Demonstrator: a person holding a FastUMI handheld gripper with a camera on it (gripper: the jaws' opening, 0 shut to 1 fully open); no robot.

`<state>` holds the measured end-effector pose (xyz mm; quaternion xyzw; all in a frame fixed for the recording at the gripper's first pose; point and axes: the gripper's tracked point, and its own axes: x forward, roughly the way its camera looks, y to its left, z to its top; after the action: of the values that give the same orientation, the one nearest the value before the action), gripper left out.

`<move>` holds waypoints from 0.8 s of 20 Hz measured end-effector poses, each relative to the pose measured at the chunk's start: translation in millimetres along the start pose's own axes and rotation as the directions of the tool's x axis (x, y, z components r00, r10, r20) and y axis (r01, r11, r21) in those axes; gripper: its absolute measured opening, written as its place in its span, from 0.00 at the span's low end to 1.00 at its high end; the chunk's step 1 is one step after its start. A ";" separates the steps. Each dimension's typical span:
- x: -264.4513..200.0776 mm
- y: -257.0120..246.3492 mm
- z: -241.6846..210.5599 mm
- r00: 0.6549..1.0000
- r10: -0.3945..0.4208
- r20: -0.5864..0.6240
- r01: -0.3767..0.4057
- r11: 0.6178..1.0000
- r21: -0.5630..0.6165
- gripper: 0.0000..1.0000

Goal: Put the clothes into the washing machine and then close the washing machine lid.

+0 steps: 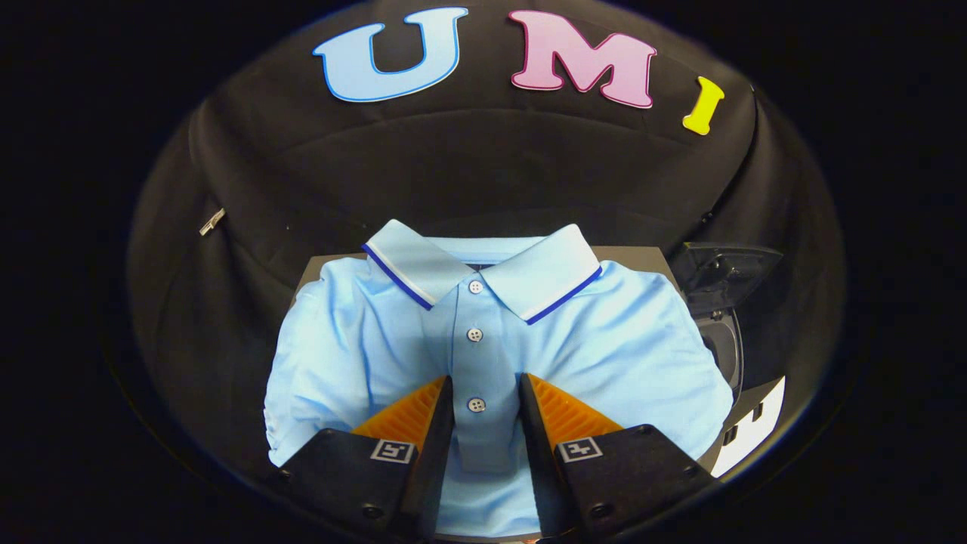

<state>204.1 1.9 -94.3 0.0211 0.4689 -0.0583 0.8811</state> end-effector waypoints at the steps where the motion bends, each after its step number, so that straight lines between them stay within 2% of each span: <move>1: -3.1 0.7 0.5 1.000 0.004 -0.002 -0.004 1.000 -0.017 0.35; 2: -2.7 0.8 -1.4 1.000 0.004 -0.007 -0.004 1.000 -0.013 0.16; 5: 2.3 -1.0 2.4 1.000 0.006 0.020 -0.006 0.999 -0.033 0.16; 7: -4.6 1.4 1.8 0.999 0.010 0.045 -0.008 0.999 -0.037 0.05; 12: -29.4 -1.3 20.7 0.981 0.090 0.170 -0.097 0.995 0.036 0.05; 16: -53.8 -22.6 39.1 0.968 0.078 0.239 -0.084 0.996 0.017 0.05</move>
<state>203.8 -19.7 -27.5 0.0450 0.3577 -0.0306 0.9323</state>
